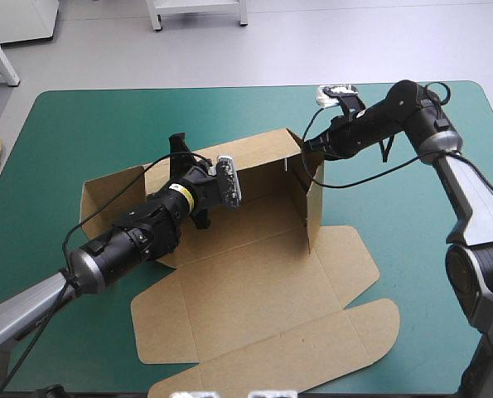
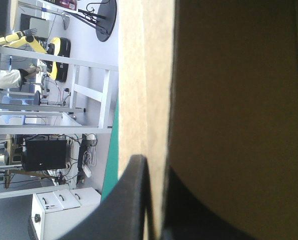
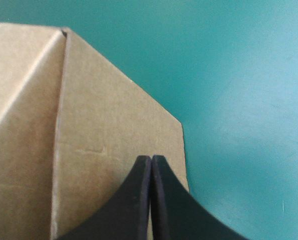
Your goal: Fold the box
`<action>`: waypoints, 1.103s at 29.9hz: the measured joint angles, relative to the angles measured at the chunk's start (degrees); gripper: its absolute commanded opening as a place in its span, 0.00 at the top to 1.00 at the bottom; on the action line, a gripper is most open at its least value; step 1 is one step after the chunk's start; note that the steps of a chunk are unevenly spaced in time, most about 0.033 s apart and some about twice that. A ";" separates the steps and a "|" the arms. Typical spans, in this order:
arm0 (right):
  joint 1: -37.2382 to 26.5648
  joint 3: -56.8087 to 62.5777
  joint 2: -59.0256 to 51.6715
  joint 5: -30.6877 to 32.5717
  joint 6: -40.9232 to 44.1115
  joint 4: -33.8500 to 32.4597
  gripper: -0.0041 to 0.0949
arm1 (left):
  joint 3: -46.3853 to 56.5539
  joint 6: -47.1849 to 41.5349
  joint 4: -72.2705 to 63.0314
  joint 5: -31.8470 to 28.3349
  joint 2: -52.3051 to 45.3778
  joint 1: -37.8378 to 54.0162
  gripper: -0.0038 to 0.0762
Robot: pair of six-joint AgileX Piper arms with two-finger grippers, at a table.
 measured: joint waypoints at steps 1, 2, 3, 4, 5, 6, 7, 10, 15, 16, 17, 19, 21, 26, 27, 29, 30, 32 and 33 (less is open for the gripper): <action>0.00 1.90 -0.79 -1.53 -1.00 0.63 0.97 | 0.05 0.00 0.00 0.00 0.00 0.00 0.96; 0.00 3.84 -1.64 -3.57 -2.24 1.36 0.97 | 0.11 0.00 0.00 0.00 0.00 0.00 0.96; 0.00 6.71 -3.11 -5.67 -4.51 2.74 0.97 | 0.11 0.00 0.00 0.00 0.00 0.00 0.96; 0.00 8.60 -4.18 -7.80 -6.21 3.91 0.97 | 0.18 0.00 0.00 0.00 0.00 0.00 0.96; 0.00 10.43 -5.51 -9.40 -8.55 5.09 0.97 | 0.18 0.00 0.00 -0.02 0.00 0.00 0.96; 0.00 13.17 -6.84 -11.78 -11.02 7.13 0.97 | 0.18 0.00 0.00 -0.02 0.00 0.00 0.96; 0.00 14.99 -8.14 -13.30 -13.57 8.40 0.97 | 0.18 0.00 0.00 -0.07 0.00 0.00 0.96; 0.00 21.65 -11.10 -18.21 -21.56 13.78 0.97 | 0.18 0.00 0.00 -0.09 0.00 0.00 0.96; 0.00 31.15 -12.97 -21.93 -37.47 25.42 0.97 | 0.18 0.00 0.00 -0.09 0.00 0.00 0.96; 0.00 32.65 -13.21 -22.32 -40.33 27.35 0.97 | 0.18 0.00 -0.05 -0.09 0.00 0.00 0.96; 0.00 34.46 -13.44 -23.07 -43.03 29.52 0.97 | 0.18 0.00 -0.05 -0.09 0.00 0.00 0.96; 0.00 37.59 -14.05 -24.56 -47.60 33.38 0.97 | 0.18 0.00 -0.05 -0.09 0.00 0.00 0.96; 0.00 39.95 -14.98 -25.54 -52.75 37.78 0.97 | 0.18 0.00 -0.05 -0.09 0.00 0.00 0.96; 0.00 41.88 -16.77 -25.75 -60.28 42.41 0.97 | 0.18 0.00 -0.05 -0.09 0.00 0.00 0.96; 0.00 42.00 -16.87 -25.75 -60.94 42.57 0.95 | 0.18 0.00 -0.05 -0.09 0.00 0.00 0.96; -0.11 42.08 -16.99 -25.27 -61.46 42.29 0.87 | 0.18 0.00 -0.05 -0.09 0.00 0.00 0.96; -0.16 42.08 -16.99 -24.83 -61.46 41.78 0.81 | 0.18 0.00 -0.05 -0.09 0.00 0.00 0.96; -0.28 42.08 -17.05 -23.67 -60.46 40.26 0.68 | 0.18 0.00 -0.05 -0.09 0.00 0.00 0.96; -0.28 42.08 -17.05 -22.95 -59.83 39.58 0.60 | 0.18 0.00 -0.05 -0.09 0.00 0.00 0.96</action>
